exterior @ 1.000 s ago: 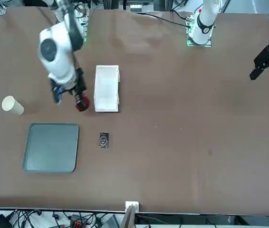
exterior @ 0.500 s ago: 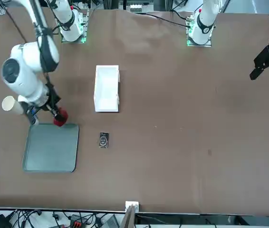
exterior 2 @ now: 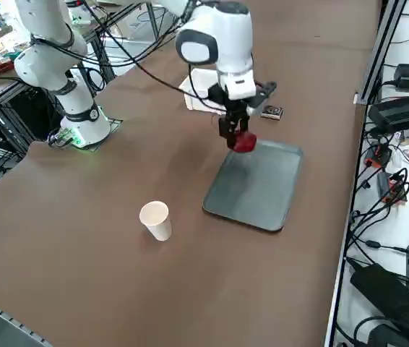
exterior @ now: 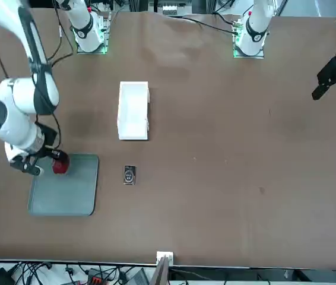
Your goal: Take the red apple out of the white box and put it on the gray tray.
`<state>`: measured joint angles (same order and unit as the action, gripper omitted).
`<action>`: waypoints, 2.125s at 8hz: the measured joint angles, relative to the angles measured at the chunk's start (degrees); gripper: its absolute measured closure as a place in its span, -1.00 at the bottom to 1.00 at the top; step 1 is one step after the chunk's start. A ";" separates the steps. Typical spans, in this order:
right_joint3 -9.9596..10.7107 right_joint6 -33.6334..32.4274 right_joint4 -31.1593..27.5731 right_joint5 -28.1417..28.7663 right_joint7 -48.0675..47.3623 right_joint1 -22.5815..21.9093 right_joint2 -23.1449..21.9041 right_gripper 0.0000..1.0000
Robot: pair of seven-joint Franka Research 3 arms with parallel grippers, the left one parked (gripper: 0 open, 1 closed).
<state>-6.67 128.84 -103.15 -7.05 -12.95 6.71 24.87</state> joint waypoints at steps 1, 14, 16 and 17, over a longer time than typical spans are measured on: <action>0.00 0.07 2.08 -0.37 2.58 0.92 3.29 -0.67; -0.06 0.12 6.48 -0.95 4.15 2.97 9.38 -1.00; -0.06 0.13 6.56 -0.95 4.23 2.97 9.36 -1.00; -0.06 0.14 6.93 -0.98 4.31 2.97 9.11 -1.00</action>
<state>-6.74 128.98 -96.22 -8.04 -8.64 9.68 33.98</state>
